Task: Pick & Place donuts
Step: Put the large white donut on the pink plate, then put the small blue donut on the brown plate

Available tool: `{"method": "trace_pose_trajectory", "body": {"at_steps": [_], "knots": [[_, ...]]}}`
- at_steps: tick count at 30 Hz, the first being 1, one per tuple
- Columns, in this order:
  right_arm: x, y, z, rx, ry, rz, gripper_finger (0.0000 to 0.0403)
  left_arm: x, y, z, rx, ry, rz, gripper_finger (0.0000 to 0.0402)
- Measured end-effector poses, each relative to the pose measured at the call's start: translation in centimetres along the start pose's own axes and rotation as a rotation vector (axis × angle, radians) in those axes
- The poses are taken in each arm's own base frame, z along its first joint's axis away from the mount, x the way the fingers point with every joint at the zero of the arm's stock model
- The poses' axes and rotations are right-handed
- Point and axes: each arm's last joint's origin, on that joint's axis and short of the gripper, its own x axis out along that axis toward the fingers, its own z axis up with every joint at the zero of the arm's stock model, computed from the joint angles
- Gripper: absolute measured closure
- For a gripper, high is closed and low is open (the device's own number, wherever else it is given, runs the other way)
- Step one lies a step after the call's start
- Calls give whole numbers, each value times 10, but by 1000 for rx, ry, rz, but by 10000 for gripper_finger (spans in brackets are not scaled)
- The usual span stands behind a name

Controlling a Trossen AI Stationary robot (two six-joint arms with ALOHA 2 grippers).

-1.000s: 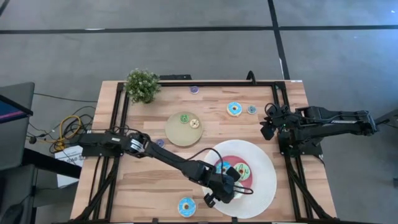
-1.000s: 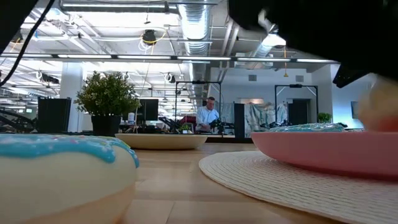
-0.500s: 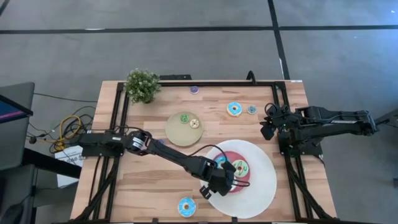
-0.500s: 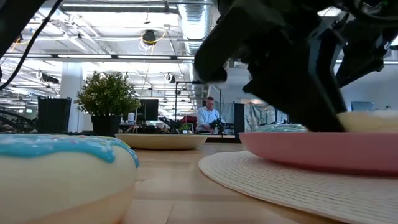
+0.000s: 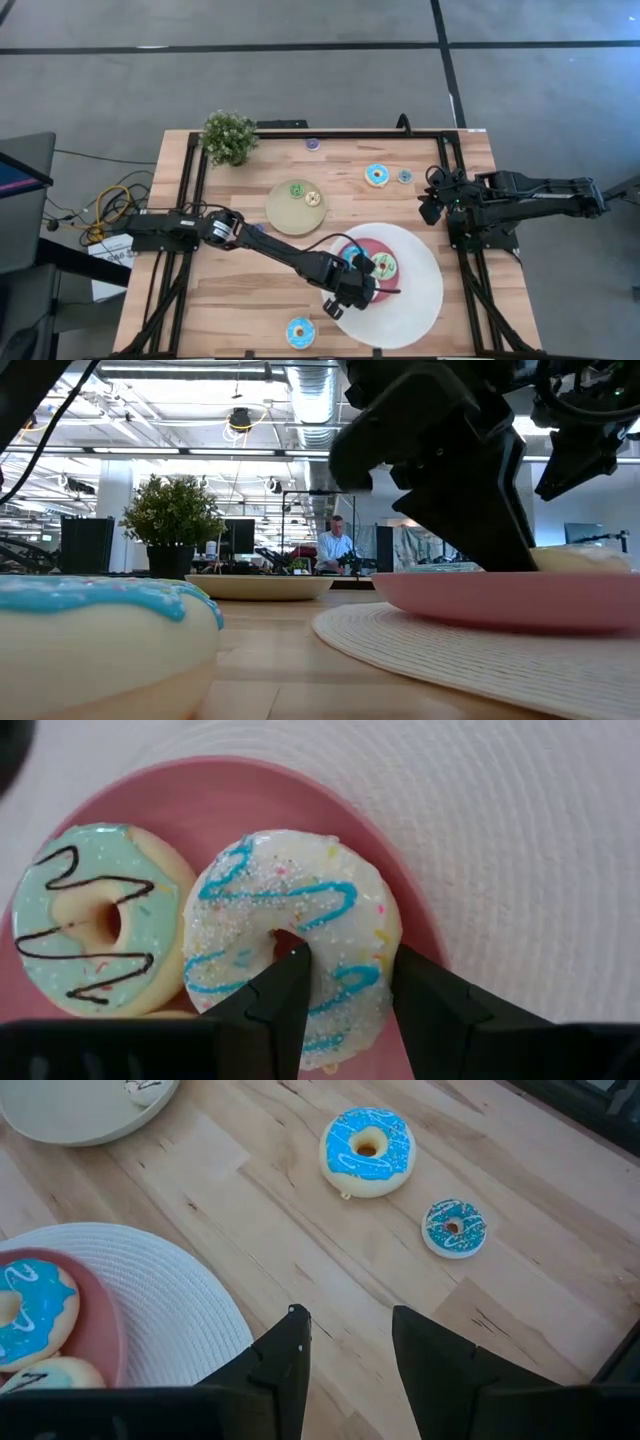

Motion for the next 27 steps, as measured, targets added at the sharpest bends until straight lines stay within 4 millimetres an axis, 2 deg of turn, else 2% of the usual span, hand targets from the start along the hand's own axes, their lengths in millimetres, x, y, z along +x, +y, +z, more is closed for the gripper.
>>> {"method": "trace_pose_trajectory", "body": {"at_steps": [5,16,21,27], "knots": [[0,0,0,0,-5,-6,269,0,1,0,-73,6,16,259],[0,0,0,0,-5,-7,270,-9,7,9,-165,-26,46,163],[0,0,0,0,-5,-6,269,-26,17,25,-230,-79,111,145],[0,0,0,0,-5,-6,270,-58,30,42,-345,-73,194,150]]}}
